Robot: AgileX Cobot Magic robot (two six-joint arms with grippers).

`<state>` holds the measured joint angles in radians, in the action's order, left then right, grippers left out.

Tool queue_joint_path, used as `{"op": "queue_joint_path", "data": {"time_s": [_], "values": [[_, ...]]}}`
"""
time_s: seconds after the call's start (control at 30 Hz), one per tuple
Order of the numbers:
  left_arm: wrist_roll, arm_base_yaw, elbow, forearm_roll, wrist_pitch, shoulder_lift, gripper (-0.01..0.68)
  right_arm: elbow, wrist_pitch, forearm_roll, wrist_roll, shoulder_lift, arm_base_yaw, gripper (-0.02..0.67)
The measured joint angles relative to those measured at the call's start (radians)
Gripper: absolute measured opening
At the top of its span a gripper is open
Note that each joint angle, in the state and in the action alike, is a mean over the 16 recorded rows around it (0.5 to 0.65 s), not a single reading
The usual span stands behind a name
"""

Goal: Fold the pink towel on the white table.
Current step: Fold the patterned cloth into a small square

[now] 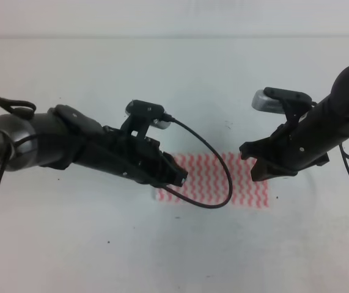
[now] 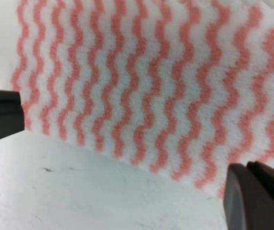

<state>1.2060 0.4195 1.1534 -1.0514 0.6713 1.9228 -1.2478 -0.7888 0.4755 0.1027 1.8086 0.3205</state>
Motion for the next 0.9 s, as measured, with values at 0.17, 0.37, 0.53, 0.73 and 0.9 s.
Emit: {"op": "queue_joint_path", "data": {"time_s": [0.17, 0.37, 0.53, 0.73, 0.9], "values": [[-0.105, 0.0, 0.005, 0.112, 0.006, -0.014, -0.006, 0.0, -0.003, 0.004, 0.0, -0.001, 0.0, -0.018], [-0.194, 0.0, 0.006, 0.203, -0.002, 0.001, -0.006, 0.0, -0.007, 0.008, 0.001, -0.002, 0.0, -0.018], [-0.209, 0.0, 0.018, 0.219, 0.0, 0.009, -0.006, 0.0, -0.012, 0.011, 0.001, -0.002, 0.0, -0.018], [-0.207, -0.001, 0.052, 0.213, -0.004, -0.007, -0.005, 0.0, -0.016, 0.014, 0.002, -0.002, 0.0, -0.018], [-0.19, -0.001, 0.085, 0.199, -0.034, -0.022, -0.005, 0.0, -0.014, 0.018, 0.002, -0.002, 0.0, -0.018]]}}
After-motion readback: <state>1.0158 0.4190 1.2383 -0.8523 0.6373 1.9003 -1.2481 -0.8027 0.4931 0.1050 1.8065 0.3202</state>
